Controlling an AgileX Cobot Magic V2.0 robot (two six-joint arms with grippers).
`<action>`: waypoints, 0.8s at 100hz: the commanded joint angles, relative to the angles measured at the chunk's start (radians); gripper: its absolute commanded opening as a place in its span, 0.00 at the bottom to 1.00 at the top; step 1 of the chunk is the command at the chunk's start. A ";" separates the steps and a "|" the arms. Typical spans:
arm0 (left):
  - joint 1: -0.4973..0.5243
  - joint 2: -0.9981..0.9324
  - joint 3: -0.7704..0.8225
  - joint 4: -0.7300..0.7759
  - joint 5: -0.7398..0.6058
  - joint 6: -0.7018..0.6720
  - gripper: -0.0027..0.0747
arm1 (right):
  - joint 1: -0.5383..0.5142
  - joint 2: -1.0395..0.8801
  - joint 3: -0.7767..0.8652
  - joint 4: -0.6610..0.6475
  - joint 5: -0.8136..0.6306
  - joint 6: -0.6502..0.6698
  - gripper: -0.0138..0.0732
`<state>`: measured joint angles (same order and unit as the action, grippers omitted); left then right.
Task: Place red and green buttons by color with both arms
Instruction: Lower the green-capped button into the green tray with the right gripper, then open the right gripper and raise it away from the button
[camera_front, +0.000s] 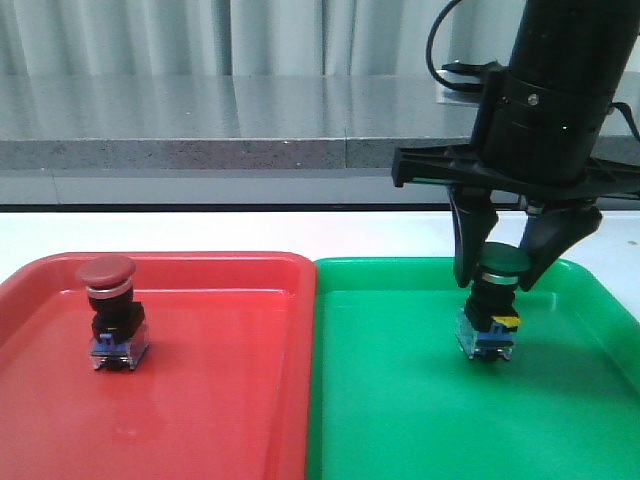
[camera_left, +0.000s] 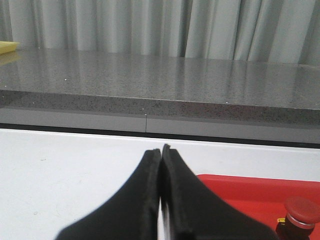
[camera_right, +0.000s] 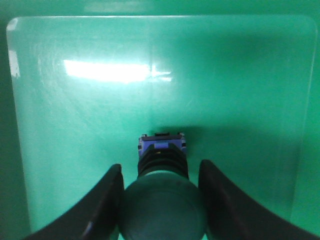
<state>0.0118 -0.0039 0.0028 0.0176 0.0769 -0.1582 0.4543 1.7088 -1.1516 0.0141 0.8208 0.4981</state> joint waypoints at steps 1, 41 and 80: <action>0.003 -0.034 0.010 -0.009 -0.077 0.000 0.01 | 0.000 -0.041 -0.008 0.001 -0.048 -0.001 0.47; 0.003 -0.034 0.010 -0.009 -0.077 0.000 0.01 | 0.000 -0.054 -0.003 -0.004 -0.090 -0.007 0.89; 0.003 -0.034 0.010 -0.009 -0.077 0.000 0.01 | -0.057 -0.288 -0.001 -0.004 -0.193 -0.088 0.42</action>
<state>0.0118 -0.0039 0.0028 0.0176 0.0769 -0.1582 0.4305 1.5140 -1.1362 0.0142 0.6878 0.4446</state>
